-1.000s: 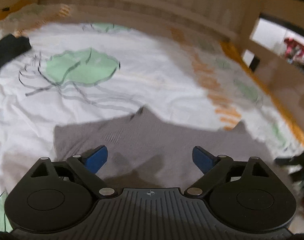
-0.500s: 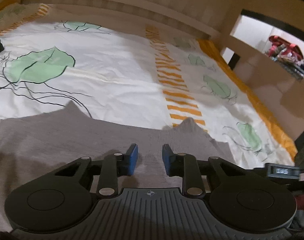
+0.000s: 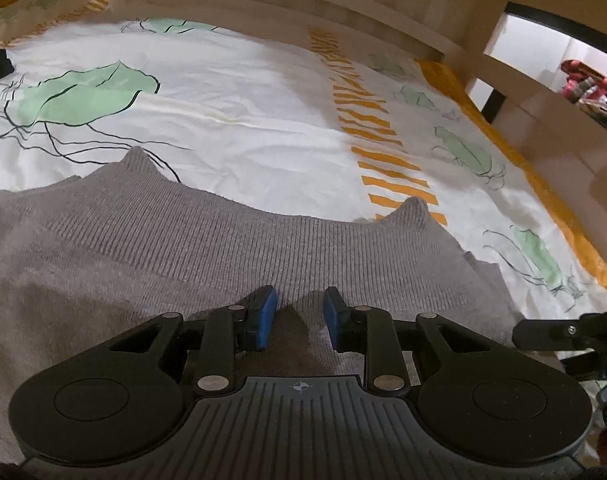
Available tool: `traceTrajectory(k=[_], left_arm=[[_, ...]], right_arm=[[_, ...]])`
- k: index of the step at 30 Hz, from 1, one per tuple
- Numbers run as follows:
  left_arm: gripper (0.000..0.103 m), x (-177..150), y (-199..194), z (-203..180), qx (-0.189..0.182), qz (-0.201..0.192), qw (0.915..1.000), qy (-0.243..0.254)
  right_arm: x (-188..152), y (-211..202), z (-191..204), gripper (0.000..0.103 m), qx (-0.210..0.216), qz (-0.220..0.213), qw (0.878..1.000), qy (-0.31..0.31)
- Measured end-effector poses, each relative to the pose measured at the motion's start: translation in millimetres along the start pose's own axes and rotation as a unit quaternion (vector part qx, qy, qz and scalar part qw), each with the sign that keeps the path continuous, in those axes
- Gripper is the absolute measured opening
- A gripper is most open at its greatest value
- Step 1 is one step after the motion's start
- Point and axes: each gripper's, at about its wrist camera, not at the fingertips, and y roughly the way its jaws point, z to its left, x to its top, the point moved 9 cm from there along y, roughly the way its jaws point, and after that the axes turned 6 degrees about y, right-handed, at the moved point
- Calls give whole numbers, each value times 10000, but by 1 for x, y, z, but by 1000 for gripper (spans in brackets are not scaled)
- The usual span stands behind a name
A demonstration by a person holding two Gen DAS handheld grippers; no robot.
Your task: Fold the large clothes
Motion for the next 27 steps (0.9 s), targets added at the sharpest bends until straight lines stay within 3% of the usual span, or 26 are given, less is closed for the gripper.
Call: traceTrajectory(k=[8, 10, 12, 14, 22, 27], left_arm=[[26, -5, -2, 1, 5, -290, 9994, -176], [26, -4, -3, 0, 35, -323, 9994, -145], [26, -3, -5, -2, 64, -310, 9994, -134], [26, -3, -11, -3, 71, -301, 9993, -223], [26, -35, -51, -13, -242, -345, 9987, -300], [25, -53, -54, -13, -214, -409, 9988, -191]], right_arm=[[-8, -2, 5, 102, 442, 290, 9986, -72], [-9, -3, 3, 92, 386, 294, 9988, -87], [-9, -4, 1, 61, 363, 298, 9989, -63], [-12, -2, -3, 47, 463, 403, 9981, 73], [-12, -4, 1, 44, 545, 334, 9980, 24], [-12, -8, 4, 43, 655, 285, 9974, 30]])
